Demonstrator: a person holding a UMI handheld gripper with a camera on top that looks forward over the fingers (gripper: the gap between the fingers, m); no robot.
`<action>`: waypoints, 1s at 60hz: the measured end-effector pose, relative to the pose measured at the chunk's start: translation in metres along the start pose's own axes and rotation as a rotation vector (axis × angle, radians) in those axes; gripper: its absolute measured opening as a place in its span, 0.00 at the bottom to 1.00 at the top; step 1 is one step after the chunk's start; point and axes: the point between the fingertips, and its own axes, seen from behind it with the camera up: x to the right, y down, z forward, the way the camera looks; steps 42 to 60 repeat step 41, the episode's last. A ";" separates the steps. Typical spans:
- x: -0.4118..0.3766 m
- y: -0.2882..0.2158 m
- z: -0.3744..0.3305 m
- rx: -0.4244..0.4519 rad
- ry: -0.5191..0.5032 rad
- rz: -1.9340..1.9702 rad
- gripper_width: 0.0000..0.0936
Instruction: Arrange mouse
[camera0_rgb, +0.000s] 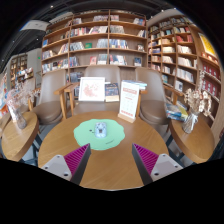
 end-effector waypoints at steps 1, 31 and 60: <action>0.002 0.004 -0.009 -0.001 0.001 0.000 0.91; 0.007 0.100 -0.149 -0.034 -0.031 -0.032 0.91; -0.003 0.098 -0.155 -0.019 -0.053 -0.041 0.91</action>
